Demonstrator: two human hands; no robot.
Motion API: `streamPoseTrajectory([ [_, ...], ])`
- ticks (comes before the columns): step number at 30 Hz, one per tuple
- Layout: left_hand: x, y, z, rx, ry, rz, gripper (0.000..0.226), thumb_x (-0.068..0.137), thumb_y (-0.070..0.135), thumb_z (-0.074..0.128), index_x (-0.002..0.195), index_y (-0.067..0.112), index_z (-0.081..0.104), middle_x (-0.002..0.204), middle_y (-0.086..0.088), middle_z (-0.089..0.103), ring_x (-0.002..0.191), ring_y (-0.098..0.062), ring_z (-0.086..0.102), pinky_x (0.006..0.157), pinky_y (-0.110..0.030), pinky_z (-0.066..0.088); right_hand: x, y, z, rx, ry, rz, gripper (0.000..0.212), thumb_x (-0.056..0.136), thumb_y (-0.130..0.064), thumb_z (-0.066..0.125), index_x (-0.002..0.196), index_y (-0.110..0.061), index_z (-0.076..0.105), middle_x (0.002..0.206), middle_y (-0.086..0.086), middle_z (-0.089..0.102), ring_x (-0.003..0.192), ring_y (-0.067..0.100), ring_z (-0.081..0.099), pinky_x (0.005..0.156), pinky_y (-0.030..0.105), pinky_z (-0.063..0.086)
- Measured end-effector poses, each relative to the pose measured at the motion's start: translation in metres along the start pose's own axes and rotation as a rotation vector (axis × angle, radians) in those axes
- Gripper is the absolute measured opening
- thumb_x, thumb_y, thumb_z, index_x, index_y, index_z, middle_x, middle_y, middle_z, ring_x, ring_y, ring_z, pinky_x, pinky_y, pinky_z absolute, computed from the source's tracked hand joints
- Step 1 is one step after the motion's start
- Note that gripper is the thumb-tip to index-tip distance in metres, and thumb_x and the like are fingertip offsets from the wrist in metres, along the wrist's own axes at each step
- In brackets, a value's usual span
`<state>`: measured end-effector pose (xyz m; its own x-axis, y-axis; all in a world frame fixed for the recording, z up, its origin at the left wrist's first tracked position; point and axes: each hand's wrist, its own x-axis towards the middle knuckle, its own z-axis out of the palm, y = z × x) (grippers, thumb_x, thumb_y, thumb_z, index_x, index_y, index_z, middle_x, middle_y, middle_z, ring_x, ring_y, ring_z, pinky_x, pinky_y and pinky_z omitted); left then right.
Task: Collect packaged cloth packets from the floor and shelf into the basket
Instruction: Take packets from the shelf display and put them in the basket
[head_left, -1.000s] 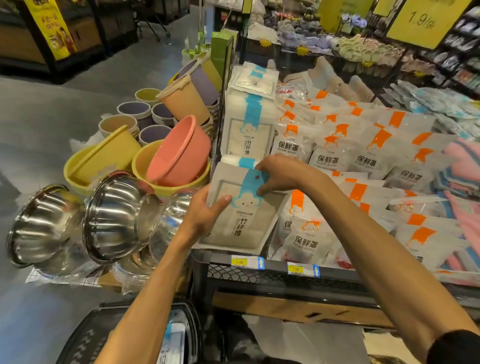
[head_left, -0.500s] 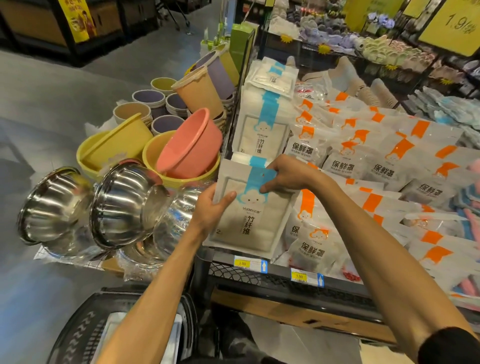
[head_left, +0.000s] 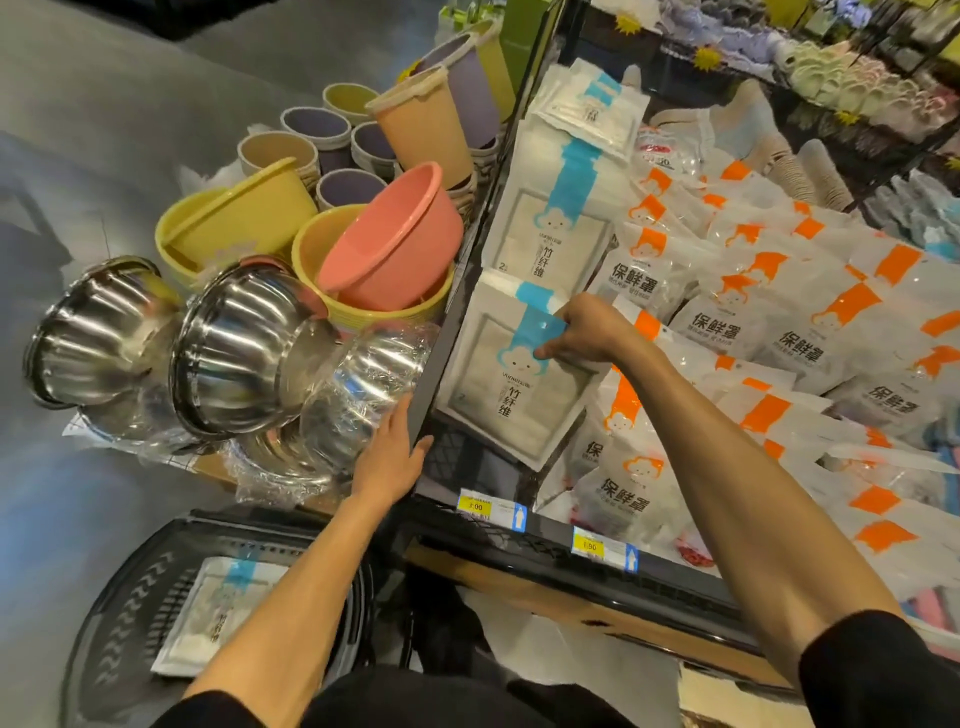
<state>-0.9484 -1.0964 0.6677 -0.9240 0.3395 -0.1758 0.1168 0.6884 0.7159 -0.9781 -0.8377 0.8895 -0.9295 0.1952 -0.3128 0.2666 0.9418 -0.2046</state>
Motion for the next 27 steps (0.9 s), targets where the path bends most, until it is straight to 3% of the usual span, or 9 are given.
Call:
streamPoseTrajectory([
  [4, -0.003, -0.001, 0.006, 0.031, 0.032, -0.008, 0.065, 0.106, 0.040, 0.040, 0.160, 0.025, 0.008, 0.162, -0.010, 0.032, 0.130, -0.038, 0.052, 0.093, -0.051, 0.050, 0.016, 0.010, 0.023, -0.001, 0.010, 0.033, 0.038, 0.076, -0.039, 0.085, 0.071, -0.011, 0.060, 0.068, 0.003, 0.053, 0.068, 0.021, 0.050, 0.054, 0.031, 0.032],
  [6, -0.003, 0.000, 0.004, 0.048, 0.037, -0.014, 0.065, 0.106, 0.042, 0.039, 0.160, 0.025, 0.007, 0.161, -0.009, 0.033, 0.130, -0.037, 0.052, 0.092, -0.051, 0.050, 0.022, 0.010, 0.036, -0.017, 0.006, 0.042, 0.051, 0.074, -0.041, 0.085, 0.059, -0.009, 0.048, 0.061, 0.005, 0.045, 0.059, 0.020, 0.041, 0.051, 0.034, 0.025],
  [9, -0.004, 0.000, 0.004, 0.060, 0.041, -0.014, 0.062, 0.107, 0.041, 0.037, 0.160, 0.023, 0.012, 0.161, -0.007, 0.032, 0.132, -0.035, 0.050, 0.093, -0.049, 0.048, 0.029, 0.010, 0.051, -0.043, -0.001, 0.065, 0.056, 0.076, -0.041, 0.084, 0.056, -0.011, 0.041, 0.057, 0.004, 0.039, 0.053, 0.017, 0.034, 0.048, 0.033, 0.019],
  [15, -0.003, -0.001, 0.006, 0.075, 0.031, -0.033, 0.060, 0.107, 0.042, 0.037, 0.159, 0.022, 0.016, 0.161, -0.005, 0.033, 0.133, -0.034, 0.050, 0.095, -0.050, 0.048, 0.043, 0.011, 0.077, -0.019, -0.001, 0.078, 0.040, 0.079, -0.039, 0.082, 0.069, -0.012, 0.055, 0.070, 0.001, 0.053, 0.073, 0.024, 0.053, 0.049, 0.030, 0.027],
  [20, -0.003, -0.001, 0.006, 0.042, 0.026, -0.042, 0.061, 0.107, 0.041, 0.039, 0.160, 0.021, 0.016, 0.161, -0.006, 0.031, 0.136, -0.034, 0.047, 0.101, -0.054, 0.047, 0.055, 0.015, 0.092, -0.033, -0.001, 0.053, 0.036, 0.081, -0.038, 0.080, 0.097, -0.008, 0.068, 0.092, 0.006, 0.063, 0.085, 0.024, 0.059, 0.067, 0.033, 0.046],
  [27, -0.004, -0.004, 0.007, -0.037, 0.042, -0.035, 0.060, 0.106, 0.037, 0.042, 0.160, 0.022, 0.019, 0.161, -0.003, 0.032, 0.141, -0.028, 0.042, 0.108, -0.050, 0.043, 0.069, 0.014, 0.089, -0.038, 0.007, 0.040, 0.033, 0.078, -0.037, 0.082, 0.081, -0.007, 0.069, 0.084, 0.010, 0.067, 0.082, 0.026, 0.060, 0.064, 0.033, 0.043],
])
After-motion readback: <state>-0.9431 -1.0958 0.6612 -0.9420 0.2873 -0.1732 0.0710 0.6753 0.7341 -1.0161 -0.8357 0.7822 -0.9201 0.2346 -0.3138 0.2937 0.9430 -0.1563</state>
